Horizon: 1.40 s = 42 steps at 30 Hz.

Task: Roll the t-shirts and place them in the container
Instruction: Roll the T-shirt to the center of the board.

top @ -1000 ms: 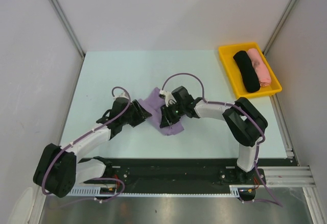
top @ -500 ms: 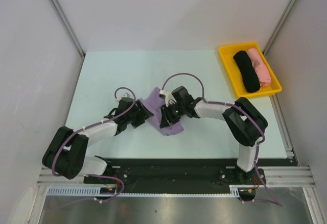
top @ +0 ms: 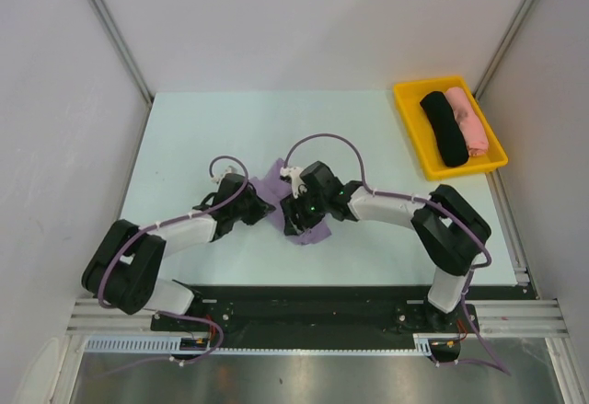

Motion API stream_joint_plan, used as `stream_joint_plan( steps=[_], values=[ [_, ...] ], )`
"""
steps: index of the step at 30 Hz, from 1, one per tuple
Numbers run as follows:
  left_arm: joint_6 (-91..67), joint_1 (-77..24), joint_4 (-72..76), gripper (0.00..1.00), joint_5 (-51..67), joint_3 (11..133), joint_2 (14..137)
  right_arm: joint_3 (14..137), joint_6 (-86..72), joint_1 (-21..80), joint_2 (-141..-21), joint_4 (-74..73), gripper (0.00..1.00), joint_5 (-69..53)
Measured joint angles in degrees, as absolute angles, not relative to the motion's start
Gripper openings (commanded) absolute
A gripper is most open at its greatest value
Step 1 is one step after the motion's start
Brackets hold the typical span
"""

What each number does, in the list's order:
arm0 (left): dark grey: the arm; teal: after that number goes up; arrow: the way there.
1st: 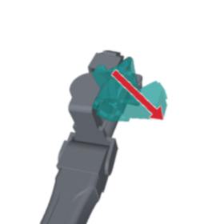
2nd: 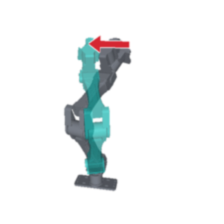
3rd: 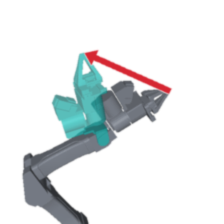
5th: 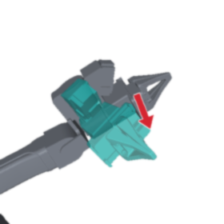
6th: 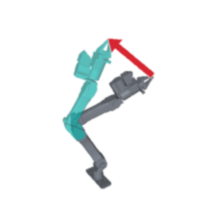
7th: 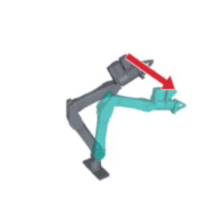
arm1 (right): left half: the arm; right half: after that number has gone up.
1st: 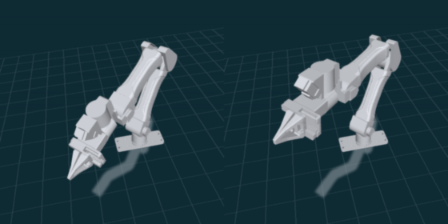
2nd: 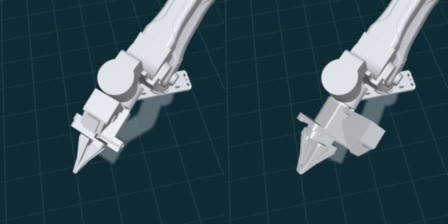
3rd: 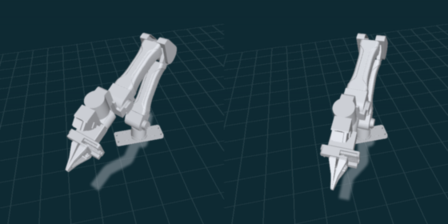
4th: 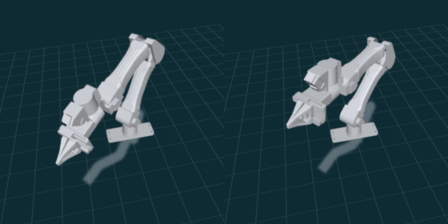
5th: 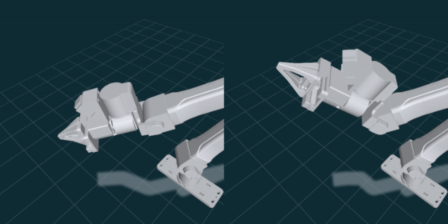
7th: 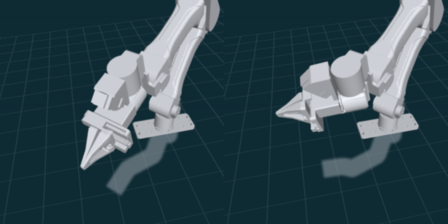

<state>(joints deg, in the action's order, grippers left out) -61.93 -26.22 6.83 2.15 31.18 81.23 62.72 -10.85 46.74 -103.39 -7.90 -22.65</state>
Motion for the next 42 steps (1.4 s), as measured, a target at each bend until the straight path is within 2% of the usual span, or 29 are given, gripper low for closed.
stream_joint_plan(
  steps=[5, 8, 12, 17, 23, 26, 27, 29, 32, 33, 35, 36, 39, 42],
  values=[
    [-62.0, -26.8, -1.5, 0.0, 1.3, 30.4, 75.3, 62.6, -8.7, 56.5, -98.1, -11.3, 0.8, -5.8],
    [-62.0, -26.8, -6.7, 0.0, 1.2, 29.1, 70.6, 62.6, -7.1, 65.0, -96.0, -11.7, 0.82, 7.6],
    [-62.0, -26.9, -11.9, 0.0, 1.3, 28.6, 66.9, 62.6, -5.4, 73.6, -96.1, -11.6, 0.85, 19.5],
    [-62.0, -26.9, -14.6, 0.0, 1.8, 28.5, 66.2, 62.6, -4.2, 79.9, -97.6, -9.4, 0.85, 30.2],
    [-62.0, -26.9, -15.0, 0.0, 2.0, 28.5, 66.2, 62.6, -3.5, 81.9, -103.8, -8.1, 0.84, 37.3],
    [-62.0, -26.9, -15.4, 0.0, 2.2, 28.6, 66.2, 62.8, -3.0, 82.3, -106.6, -7.9, 0.72, 39.4],
    [-62.0, -26.9, -15.4, 0.01, 2.2, 28.6, 66.2, 63.0, -2.9, 82.4, -107.4, -7.9, 0.6, 40.0],
    [-62.0, -26.9, -15.5, 0.03, 2.2, 28.6, 66.2, 63.4, -2.8, 82.4, -109.0, -7.8, 0.49, 41.6],
    [-62.0, -26.9, -15.5, 0.13, 2.4, 28.6, 66.2, 63.5, -3.1, 82.2, -109.4, -8.0, 0.34, 42.0],
    [-61.9, -26.9, -15.5, 0.21, 2.5, 28.6, 66.2, 63.7, -3.4, 81.8, -109.4, -8.2, 0.31, 41.6],
    [-61.6, -26.8, -15.6, 0.38, 2.5, 28.6, 65.9, 63.7, -3.9, 81.1, -109.3, -8.4, 0.3, 40.4],
    [-61.4, -26.7, -15.6, 0.52, 2.6, 28.6, 65.7, 63.7, -4.2, 80.6, -108.9, -8.6, 0.31, 39.3],
    [-60.8, -25.8, -16.4, 0.66, 3.4, 28.7, 64.6, 63.3, -5.1, 78.1, -106.6, -9.1, 0.3, 33.6],
    [-60.2, -24.9, -17.3, 0.72, 3.8, 29.1, 62.4, 62.0, -6.7, 73.7, -103.4, -8.8, 0.3, 25.4]
  ],
)
